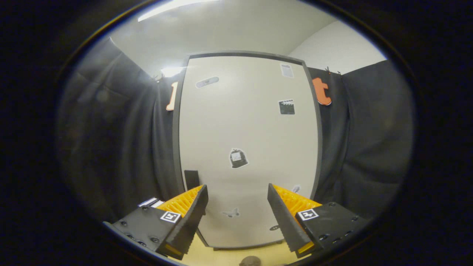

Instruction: Open the shoe cabinet door, grab the shoes and put them into the shoe cabinet, then close the shoe cabinet door.

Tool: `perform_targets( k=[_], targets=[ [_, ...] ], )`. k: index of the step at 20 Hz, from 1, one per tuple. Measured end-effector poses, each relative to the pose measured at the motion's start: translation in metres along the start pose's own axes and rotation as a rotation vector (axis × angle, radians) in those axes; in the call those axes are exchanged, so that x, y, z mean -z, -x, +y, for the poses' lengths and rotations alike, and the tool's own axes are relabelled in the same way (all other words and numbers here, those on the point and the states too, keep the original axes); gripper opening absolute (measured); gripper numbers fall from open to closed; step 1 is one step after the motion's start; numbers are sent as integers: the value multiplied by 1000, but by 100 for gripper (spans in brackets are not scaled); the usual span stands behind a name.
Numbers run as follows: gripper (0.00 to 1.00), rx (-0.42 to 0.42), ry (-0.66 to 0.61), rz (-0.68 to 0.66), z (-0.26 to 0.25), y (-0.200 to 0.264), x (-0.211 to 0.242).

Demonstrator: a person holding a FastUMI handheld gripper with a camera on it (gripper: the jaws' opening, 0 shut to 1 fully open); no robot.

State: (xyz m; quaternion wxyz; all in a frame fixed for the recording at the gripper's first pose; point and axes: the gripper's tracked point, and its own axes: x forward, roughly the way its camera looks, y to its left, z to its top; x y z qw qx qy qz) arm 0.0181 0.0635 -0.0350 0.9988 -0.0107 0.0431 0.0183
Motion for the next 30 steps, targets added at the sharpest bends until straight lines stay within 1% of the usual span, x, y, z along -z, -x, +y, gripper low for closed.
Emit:
perform_targets(
  k=[5, 10, 17, 21, 25, 26, 27, 30],
  targets=[
    [98, -28, -14, 22, 35, -25, 15],
    [98, -18, -34, -5, 59, -52, 19],
    [98, 0, 2, 32, 75, -80, 44],
    [86, 17, 9, 53, 76, -91, 53],
    [64, 35, 15, 75, 74, -91, 62],
    [58, 16, 12, 80, 79, -97, 67],
    [53, 15, 15, 70, 80, -89, 62],
    [37, 28, 28, 72, 81, -91, 64]
  ],
)
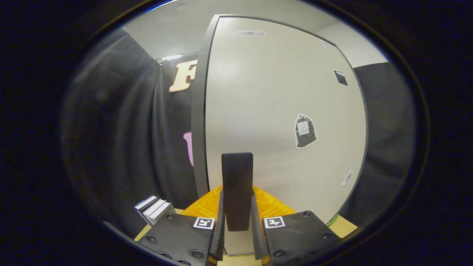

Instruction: Open the shoe cabinet door, grab the shoes and put them into the shoe cabinet, then close the shoe cabinet door.

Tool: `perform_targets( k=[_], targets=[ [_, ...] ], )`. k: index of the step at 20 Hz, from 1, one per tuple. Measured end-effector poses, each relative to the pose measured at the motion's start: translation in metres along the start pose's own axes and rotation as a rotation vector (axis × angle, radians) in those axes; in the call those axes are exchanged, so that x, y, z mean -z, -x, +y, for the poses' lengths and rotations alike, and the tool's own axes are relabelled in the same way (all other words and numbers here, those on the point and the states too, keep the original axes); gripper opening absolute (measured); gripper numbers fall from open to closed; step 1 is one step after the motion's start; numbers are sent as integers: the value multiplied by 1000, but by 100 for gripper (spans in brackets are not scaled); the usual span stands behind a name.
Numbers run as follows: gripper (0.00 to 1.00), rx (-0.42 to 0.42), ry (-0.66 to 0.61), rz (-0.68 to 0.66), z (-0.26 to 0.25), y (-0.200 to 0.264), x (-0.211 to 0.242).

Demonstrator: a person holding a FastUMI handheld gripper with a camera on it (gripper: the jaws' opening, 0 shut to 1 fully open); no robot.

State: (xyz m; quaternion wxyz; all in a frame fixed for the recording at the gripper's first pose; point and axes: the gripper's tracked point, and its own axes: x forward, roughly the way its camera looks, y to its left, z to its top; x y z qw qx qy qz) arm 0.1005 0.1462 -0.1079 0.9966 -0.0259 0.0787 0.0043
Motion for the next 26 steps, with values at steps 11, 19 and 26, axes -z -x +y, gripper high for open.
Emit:
perform_targets(
  k=[11, 19, 26],
  targets=[
    [26, -43, -13, 17, -1, 9, 1],
    [11, -154, -32, 46, -12, 52, 1],
    [11, -271, -36, 58, -54, 117, -2]
  ],
)
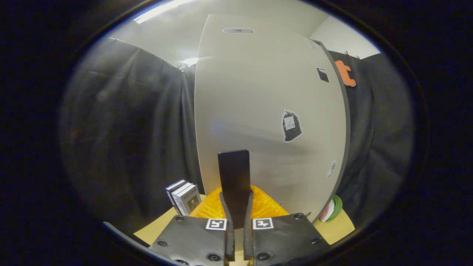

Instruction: Open the shoe cabinet door, grab the shoes and put them into the shoe cabinet, then close the shoe cabinet door.

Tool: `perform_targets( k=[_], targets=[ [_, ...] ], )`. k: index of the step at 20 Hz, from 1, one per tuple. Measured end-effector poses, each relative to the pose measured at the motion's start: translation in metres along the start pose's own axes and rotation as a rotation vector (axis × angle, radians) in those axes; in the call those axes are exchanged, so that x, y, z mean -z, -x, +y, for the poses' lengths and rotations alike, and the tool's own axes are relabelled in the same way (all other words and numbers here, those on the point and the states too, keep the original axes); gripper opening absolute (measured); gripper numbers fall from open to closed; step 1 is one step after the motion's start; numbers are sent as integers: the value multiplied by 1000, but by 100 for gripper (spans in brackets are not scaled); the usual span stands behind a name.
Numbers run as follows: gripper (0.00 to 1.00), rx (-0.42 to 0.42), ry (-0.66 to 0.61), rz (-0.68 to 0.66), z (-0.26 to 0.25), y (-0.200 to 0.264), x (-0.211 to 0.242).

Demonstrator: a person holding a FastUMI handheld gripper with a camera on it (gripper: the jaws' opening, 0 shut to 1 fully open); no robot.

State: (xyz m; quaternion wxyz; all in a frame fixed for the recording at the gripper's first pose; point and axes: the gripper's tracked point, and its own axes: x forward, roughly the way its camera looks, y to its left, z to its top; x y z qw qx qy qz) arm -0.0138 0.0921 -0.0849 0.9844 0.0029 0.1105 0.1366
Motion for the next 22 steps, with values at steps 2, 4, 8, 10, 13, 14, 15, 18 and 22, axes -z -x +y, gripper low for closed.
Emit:
perform_targets(
  k=[2, 4, 8, 10, 13, 14, 15, 18, 22],
  targets=[
    [11, -20, 1, -1, -9, 20, -1],
    [11, -31, 4, -2, -21, 35, -2],
    [11, -39, 2, -2, -43, 67, -6],
    [11, -32, -7, -6, -52, 75, -6],
    [10, -12, 3, -4, -66, 89, -8],
    [10, -5, 6, -3, -71, 93, -8],
    [10, 4, 8, -5, -76, 97, -8],
    [10, 40, 16, -15, -89, 104, -9],
    [10, 85, 27, -16, -102, 110, -10]
  ],
)
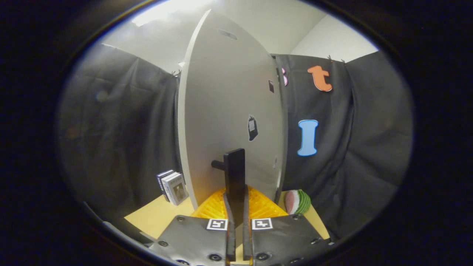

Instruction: Open the shoe cabinet door, grab the shoes and put them into the shoe cabinet, then close the shoe cabinet door.

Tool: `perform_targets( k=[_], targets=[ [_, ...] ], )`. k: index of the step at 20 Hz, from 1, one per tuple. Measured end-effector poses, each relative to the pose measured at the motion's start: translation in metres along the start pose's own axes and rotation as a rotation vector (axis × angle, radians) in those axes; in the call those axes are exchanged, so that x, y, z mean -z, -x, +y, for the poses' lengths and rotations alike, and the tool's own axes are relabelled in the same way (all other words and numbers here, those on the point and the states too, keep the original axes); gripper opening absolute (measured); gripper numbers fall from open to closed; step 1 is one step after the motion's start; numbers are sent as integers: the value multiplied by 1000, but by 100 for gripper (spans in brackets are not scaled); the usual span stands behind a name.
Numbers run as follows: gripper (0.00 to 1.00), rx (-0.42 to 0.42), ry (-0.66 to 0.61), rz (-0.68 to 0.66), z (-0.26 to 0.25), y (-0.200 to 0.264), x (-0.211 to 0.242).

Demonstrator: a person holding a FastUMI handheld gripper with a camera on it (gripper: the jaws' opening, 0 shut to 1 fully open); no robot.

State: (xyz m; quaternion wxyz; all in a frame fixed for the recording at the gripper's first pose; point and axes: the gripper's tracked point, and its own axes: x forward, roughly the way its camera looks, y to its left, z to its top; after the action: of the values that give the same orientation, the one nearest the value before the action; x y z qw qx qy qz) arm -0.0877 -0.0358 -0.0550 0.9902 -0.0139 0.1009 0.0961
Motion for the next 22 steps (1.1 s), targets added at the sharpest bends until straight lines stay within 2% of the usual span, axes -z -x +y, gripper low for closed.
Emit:
perform_targets(
  k=[13, 15, 17, 22],
  targets=[
    [8, 197, -32, 27, -68, 16, 5],
    [7, 214, -49, 27, -79, 17, 5],
    [3, 208, -51, 21, -85, 20, 5],
    [2, 204, -27, 13, -103, 24, 5]
  ],
)
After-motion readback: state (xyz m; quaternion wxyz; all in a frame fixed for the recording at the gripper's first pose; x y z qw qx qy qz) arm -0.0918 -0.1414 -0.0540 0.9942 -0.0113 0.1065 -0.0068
